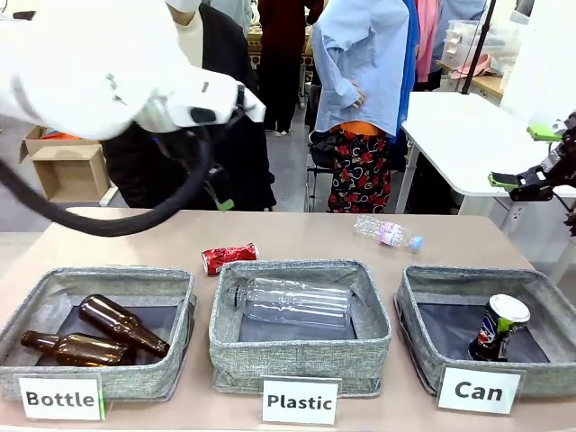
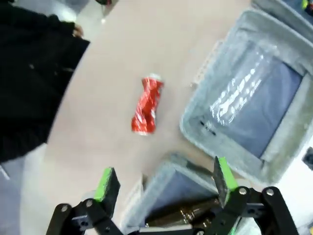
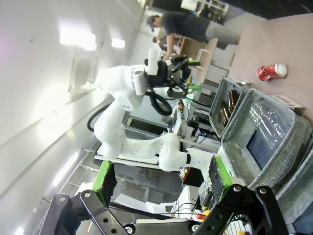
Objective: Sort the can waste into the basket.
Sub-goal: Pick up the can waste from the table and place it in the right Fabric basket.
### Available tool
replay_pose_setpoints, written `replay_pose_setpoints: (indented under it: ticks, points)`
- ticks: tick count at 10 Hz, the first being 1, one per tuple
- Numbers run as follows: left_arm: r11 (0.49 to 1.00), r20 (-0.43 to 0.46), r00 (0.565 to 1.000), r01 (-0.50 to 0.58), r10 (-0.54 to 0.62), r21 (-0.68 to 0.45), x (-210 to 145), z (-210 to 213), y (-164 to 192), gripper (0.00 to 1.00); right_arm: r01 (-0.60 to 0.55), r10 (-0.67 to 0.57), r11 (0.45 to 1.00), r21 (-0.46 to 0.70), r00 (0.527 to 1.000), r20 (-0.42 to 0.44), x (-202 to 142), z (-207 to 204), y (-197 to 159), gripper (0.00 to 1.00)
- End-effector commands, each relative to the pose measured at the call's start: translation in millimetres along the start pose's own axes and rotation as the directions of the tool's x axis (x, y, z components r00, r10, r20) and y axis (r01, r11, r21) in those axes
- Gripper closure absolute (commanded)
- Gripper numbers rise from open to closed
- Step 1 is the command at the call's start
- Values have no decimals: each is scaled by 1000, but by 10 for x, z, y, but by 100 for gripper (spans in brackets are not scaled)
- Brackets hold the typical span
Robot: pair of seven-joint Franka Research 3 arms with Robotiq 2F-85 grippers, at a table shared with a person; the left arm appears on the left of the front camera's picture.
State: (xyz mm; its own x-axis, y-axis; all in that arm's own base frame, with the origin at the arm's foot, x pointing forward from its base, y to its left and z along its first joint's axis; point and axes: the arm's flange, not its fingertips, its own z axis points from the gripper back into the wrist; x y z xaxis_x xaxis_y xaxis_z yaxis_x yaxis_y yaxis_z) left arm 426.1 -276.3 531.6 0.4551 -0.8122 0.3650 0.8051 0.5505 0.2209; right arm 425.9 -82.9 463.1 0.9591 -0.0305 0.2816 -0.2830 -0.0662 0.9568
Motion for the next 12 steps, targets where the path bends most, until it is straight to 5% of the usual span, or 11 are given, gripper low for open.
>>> replay_pose_setpoints:
  ticks: [1,3,6,7,8,11,12]
  points:
    - [998,67,997,32,-36,59,212,-327,63,0,-22,22,1000,7,1000,-8,13,23,16,0]
    - [993,165,979,121,-118,-11,284,-767,193,0,-22,22,1000,7,1000,-8,13,23,16,0]
    - [989,127,984,134,-125,-61,214,-1294,387,0,-22,22,1000,7,1000,-8,13,23,16,0]
    - [987,19,994,-103,106,-120,223,-1256,439,0,-22,22,1000,7,1000,-8,13,23,16,0]
    - [992,126,986,119,-113,-39,222,-1384,251,0,-22,22,1000,7,1000,-8,13,23,16,0]
    - [995,95,994,68,-62,-66,198,-1446,323,0,-22,22,1000,7,1000,-8,13,23,16,0]
    - [965,142,971,214,-193,-152,298,-1494,435,0,-22,22,1000,7,1000,-8,13,23,16,0]
